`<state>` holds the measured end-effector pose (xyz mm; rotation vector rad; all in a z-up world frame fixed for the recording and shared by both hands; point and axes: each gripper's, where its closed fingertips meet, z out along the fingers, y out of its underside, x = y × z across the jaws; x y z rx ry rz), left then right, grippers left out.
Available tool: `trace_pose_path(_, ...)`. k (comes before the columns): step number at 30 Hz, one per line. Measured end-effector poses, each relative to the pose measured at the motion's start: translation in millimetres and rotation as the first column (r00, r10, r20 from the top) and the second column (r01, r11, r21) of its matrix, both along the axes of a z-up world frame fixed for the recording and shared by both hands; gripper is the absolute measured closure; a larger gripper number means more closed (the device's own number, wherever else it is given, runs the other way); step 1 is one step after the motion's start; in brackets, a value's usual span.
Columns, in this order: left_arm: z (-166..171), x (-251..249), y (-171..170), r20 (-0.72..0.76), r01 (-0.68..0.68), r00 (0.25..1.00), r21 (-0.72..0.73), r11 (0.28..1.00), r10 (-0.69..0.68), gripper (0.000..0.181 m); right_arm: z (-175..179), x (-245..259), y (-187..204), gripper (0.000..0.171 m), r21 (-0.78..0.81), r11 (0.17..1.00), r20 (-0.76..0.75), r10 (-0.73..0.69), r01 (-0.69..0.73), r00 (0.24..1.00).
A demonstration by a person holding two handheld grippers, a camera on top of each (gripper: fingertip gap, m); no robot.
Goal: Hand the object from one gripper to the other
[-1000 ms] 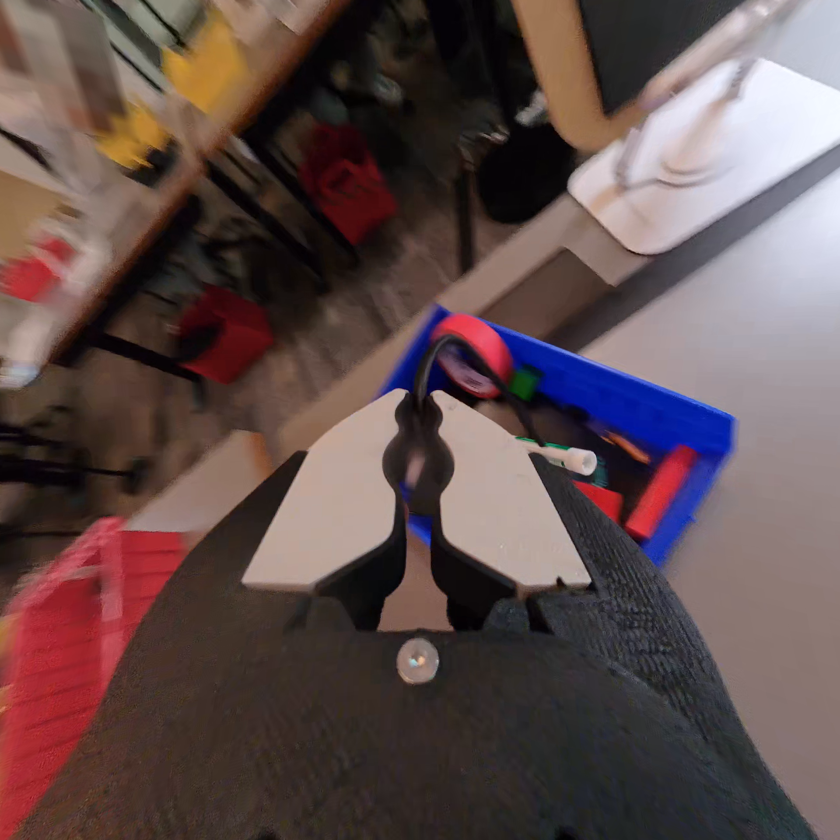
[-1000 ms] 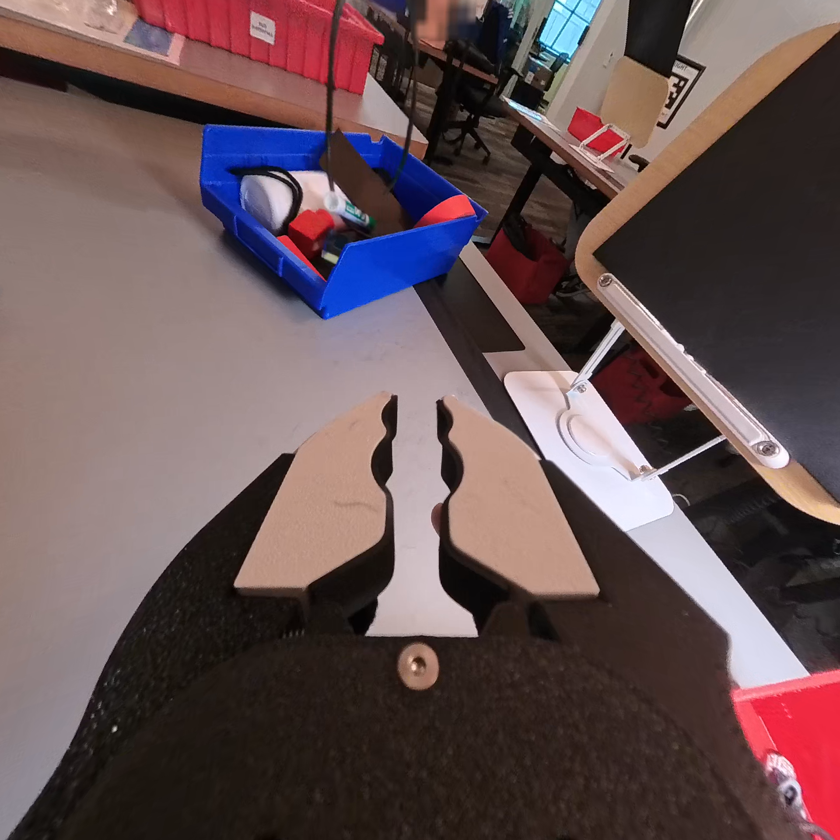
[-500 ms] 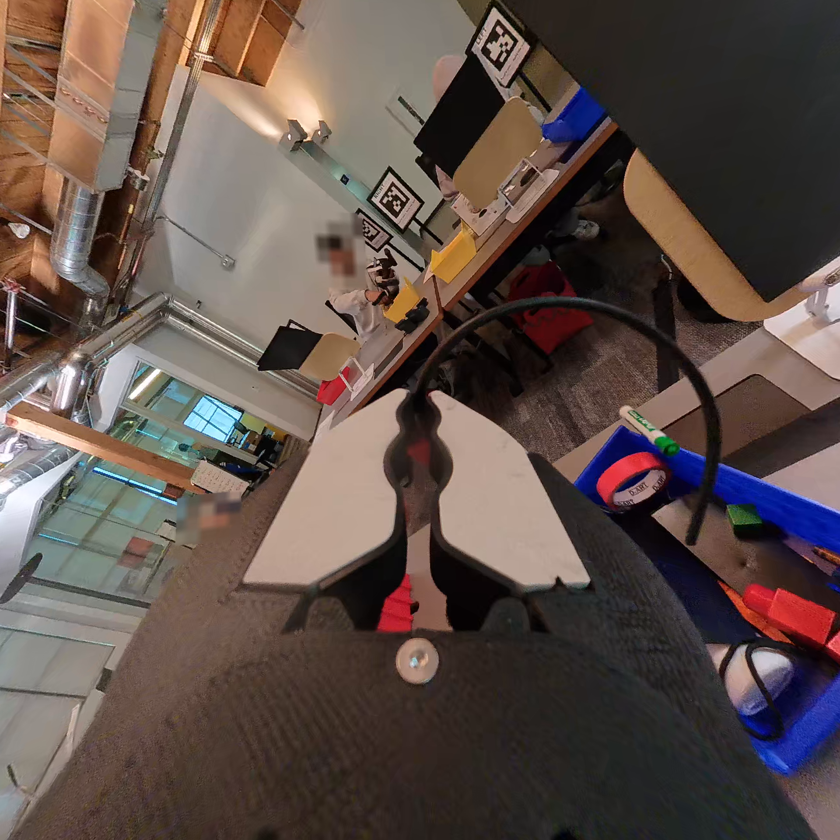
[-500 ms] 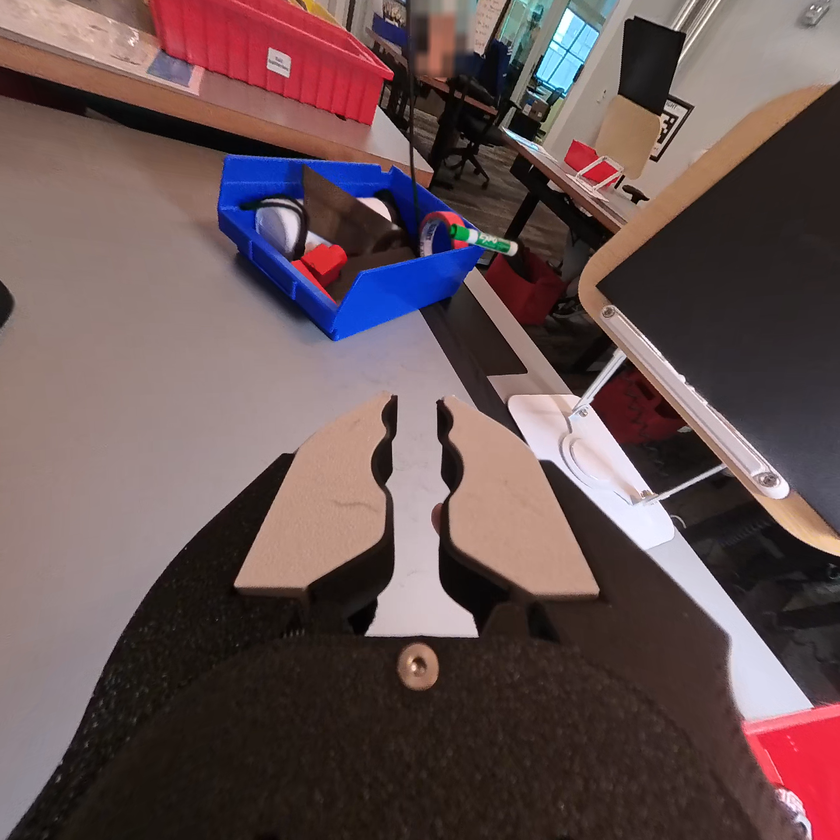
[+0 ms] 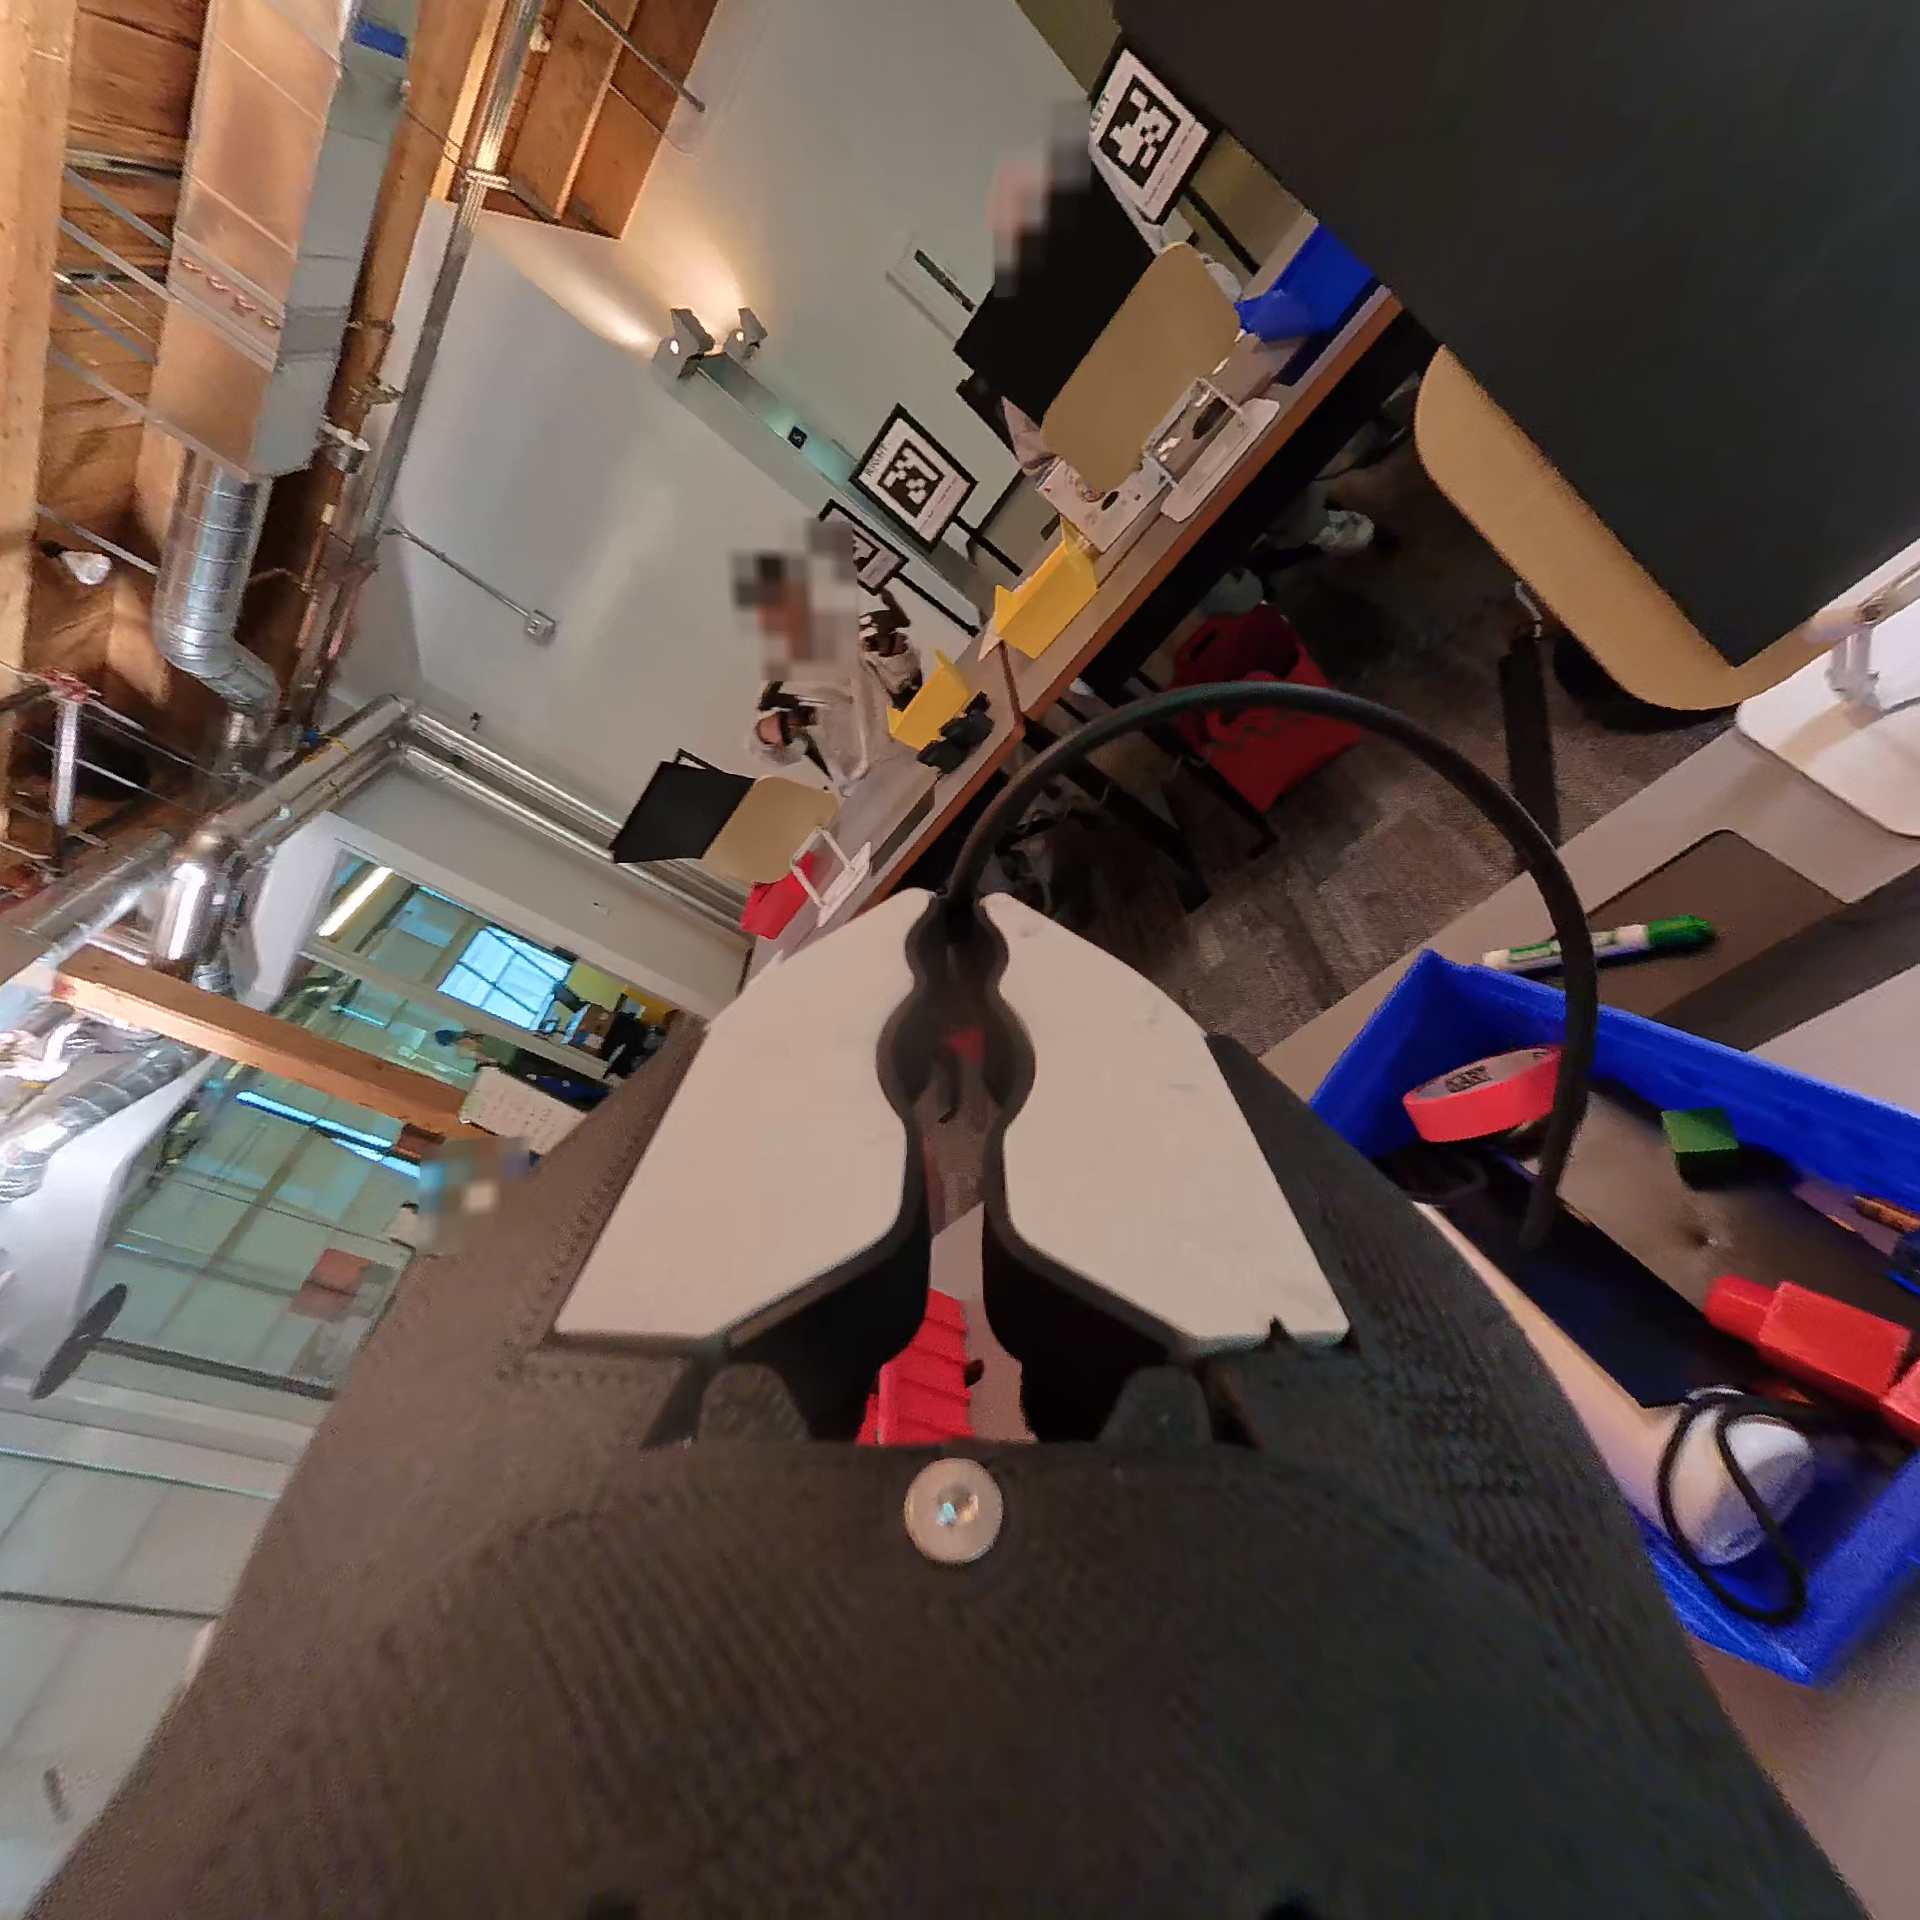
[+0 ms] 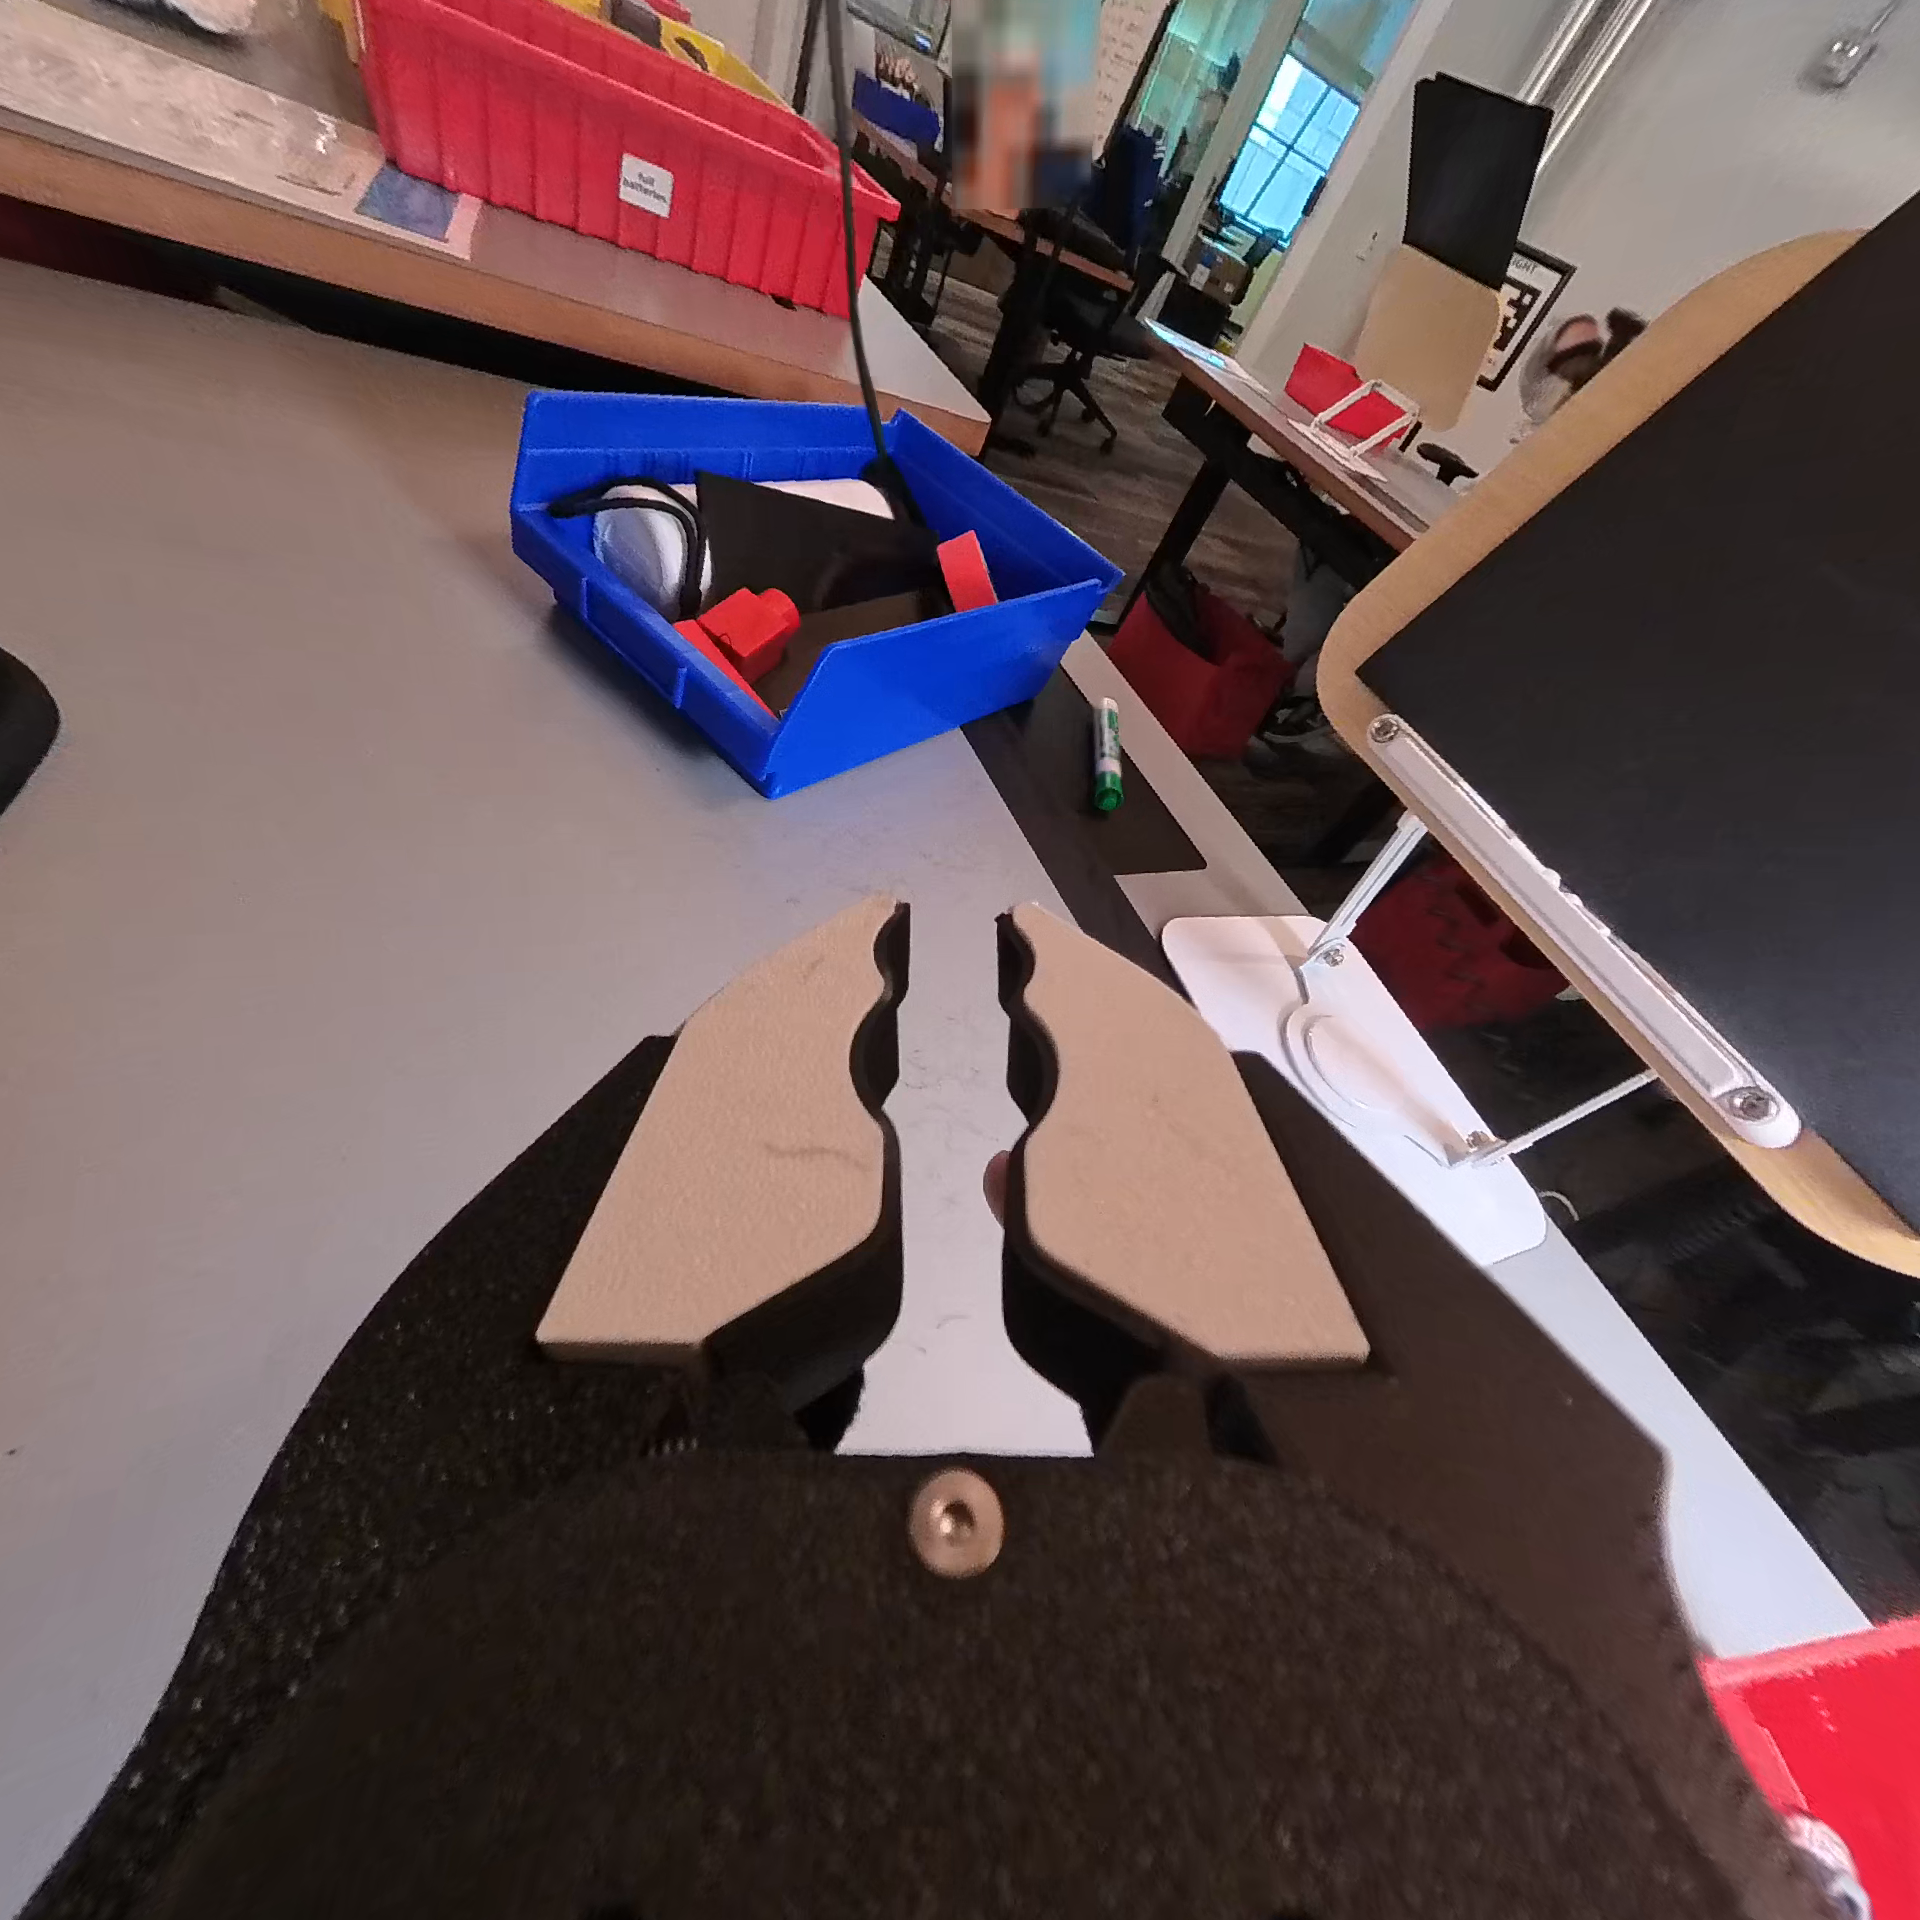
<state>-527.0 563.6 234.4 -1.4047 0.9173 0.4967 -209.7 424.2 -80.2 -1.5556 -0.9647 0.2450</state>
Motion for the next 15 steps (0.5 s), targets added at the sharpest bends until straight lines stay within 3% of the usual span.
trace_pose_path(4,-19,1,-7,0.030,0.055,0.998,-0.085,0.995,-0.053,0.176,-8,0,16,0.155,-0.046,0.997,-0.040,-0.057,0.055,0.998)
trace_pose_path(6,-41,3,-11,0.056,0.100,0.994,-0.138,0.985,-0.093,0.177,-17,-12,45,0.154,-0.069,0.995,-0.081,-0.072,0.066,0.994)
trace_pose_path(11,-110,1,-26,0.157,0.221,0.969,-0.216,0.951,-0.190,0.176,-80,-82,211,0.116,-0.152,0.982,0.078,-0.099,0.110,0.992)
trace_pose_path(15,-163,-19,-43,0.246,0.296,0.940,-0.248,0.922,-0.235,0.176,-141,-113,338,0.102,-0.252,0.939,0.288,-0.159,0.235,0.944)
